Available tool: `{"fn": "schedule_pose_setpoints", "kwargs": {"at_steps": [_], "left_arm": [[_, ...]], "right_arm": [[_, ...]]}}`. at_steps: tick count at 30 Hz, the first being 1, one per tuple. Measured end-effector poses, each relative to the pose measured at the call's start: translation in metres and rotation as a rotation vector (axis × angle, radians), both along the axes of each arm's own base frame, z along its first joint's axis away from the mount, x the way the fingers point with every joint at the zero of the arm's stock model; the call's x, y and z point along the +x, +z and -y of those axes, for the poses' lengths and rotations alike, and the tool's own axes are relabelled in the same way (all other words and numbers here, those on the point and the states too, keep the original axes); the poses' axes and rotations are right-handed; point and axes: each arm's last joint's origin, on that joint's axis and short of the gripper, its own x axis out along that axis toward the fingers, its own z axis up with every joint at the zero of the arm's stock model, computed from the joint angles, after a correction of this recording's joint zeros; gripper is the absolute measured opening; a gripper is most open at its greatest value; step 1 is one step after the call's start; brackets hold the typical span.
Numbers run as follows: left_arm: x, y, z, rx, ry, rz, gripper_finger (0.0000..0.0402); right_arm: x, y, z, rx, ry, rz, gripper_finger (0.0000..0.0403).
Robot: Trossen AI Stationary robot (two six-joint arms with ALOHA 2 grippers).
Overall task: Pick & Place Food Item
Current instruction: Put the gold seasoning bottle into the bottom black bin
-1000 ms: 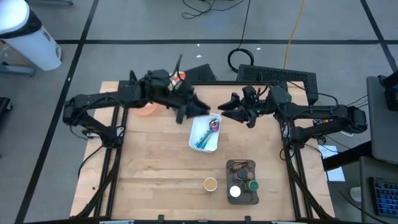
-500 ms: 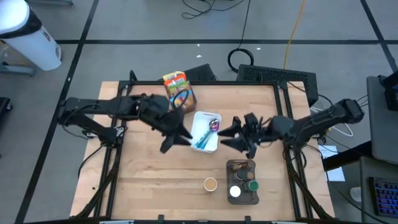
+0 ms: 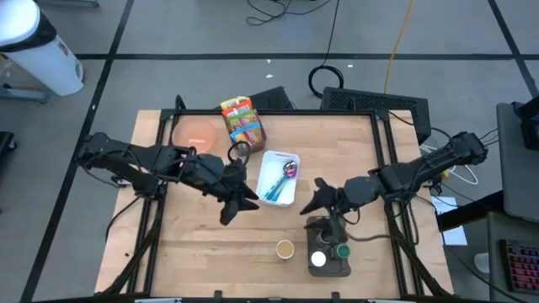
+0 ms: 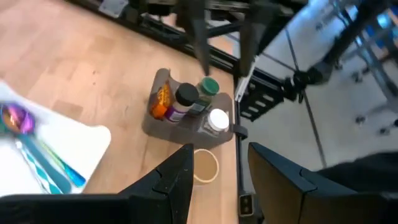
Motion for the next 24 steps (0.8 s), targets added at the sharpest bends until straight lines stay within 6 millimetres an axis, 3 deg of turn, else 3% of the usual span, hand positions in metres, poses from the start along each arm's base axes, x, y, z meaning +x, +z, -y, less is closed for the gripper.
{"fn": "schedule_pose_setpoints", "kwargs": {"at_steps": [3,6,14,19,24], "left_arm": [[0.000,0.000,0.002,-0.060,0.058,-0.020,0.0161],[-0.002,0.000,0.008,-0.111,0.097,-0.035,0.0161],[0.002,-0.012,0.046,-0.193,0.179,-0.067,0.0161],[0.018,-0.029,0.076,-0.243,0.159,-0.071,0.0161],[0.040,-0.065,0.103,-0.264,0.159,-0.150,0.0161]], "right_arm": [[-0.009,0.005,-0.005,-0.098,0.115,-0.115,0.0199],[-0.014,0.007,-0.015,-0.182,0.204,-0.115,0.0199],[-0.021,-0.004,-0.045,-0.285,0.348,-0.104,0.0199],[-0.020,-0.014,-0.065,-0.382,0.402,-0.070,0.0199],[-0.004,-0.026,-0.072,-0.460,0.407,-0.077,0.0199]]}}
